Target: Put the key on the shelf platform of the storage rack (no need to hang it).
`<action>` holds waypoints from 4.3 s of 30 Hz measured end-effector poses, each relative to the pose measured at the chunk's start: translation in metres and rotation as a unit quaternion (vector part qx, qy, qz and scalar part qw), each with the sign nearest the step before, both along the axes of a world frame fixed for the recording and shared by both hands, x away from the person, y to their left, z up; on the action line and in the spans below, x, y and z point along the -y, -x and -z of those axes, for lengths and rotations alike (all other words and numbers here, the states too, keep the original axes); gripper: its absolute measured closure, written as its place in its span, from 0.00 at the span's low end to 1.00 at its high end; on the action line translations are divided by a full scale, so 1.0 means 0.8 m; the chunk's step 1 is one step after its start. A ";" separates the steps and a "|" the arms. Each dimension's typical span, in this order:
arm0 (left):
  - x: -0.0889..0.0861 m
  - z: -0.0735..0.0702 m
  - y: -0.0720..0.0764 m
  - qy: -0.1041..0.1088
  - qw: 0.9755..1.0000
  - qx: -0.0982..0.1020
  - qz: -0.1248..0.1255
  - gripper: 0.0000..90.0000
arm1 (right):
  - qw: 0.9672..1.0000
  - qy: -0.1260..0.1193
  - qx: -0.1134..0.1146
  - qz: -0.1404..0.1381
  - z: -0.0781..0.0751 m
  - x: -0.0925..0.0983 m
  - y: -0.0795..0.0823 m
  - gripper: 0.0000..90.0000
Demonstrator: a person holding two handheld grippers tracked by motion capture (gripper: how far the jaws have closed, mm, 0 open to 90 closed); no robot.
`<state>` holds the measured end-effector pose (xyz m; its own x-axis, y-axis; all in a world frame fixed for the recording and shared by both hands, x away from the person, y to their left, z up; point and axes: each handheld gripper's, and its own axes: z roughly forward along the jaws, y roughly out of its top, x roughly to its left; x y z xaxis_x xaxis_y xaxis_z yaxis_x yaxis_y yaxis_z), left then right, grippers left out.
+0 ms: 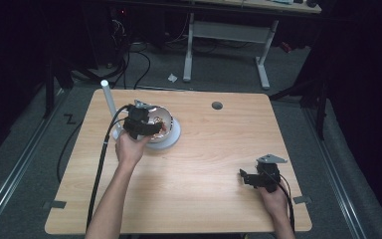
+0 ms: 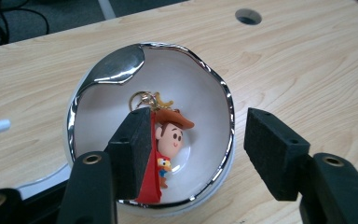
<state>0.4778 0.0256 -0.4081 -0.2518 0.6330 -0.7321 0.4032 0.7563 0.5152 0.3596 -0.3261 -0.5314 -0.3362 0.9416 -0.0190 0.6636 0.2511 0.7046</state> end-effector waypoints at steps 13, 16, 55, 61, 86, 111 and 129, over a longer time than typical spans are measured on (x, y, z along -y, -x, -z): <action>-0.037 -0.002 0.025 0.014 1.000 0.010 -0.015 0.47 | 1.000 0.000 0.000 0.000 0.000 0.000 0.000 0.17; -0.049 -0.007 0.034 0.022 0.999 0.015 -0.021 0.46 | 1.000 0.000 0.000 0.000 0.000 0.000 0.000 0.17; -0.122 -0.018 0.101 0.044 0.996 0.043 -0.059 0.45 | 1.000 0.000 0.000 0.000 0.000 0.000 0.000 0.17; -0.130 -0.014 0.109 0.053 0.995 0.046 -0.065 0.45 | 1.000 0.000 0.000 0.000 0.000 0.000 0.000 0.17; -0.140 0.008 0.140 0.055 0.995 0.048 -0.069 0.45 | 1.000 0.001 0.000 0.000 0.000 0.000 0.000 0.17; -0.107 0.026 0.160 0.061 0.997 0.035 -0.042 0.45 | 1.000 0.000 0.001 0.000 0.000 0.000 0.000 0.17; -0.085 0.037 0.160 0.065 0.997 0.028 -0.021 0.45 | 1.000 0.000 0.000 0.001 0.000 -0.001 0.001 0.17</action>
<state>0.3495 0.0939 -0.4381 -0.2337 0.5209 -0.8210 0.3431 0.8342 0.4317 0.3586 -0.3256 -0.5313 -0.3336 0.9425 -0.0196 0.6645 0.2499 0.7042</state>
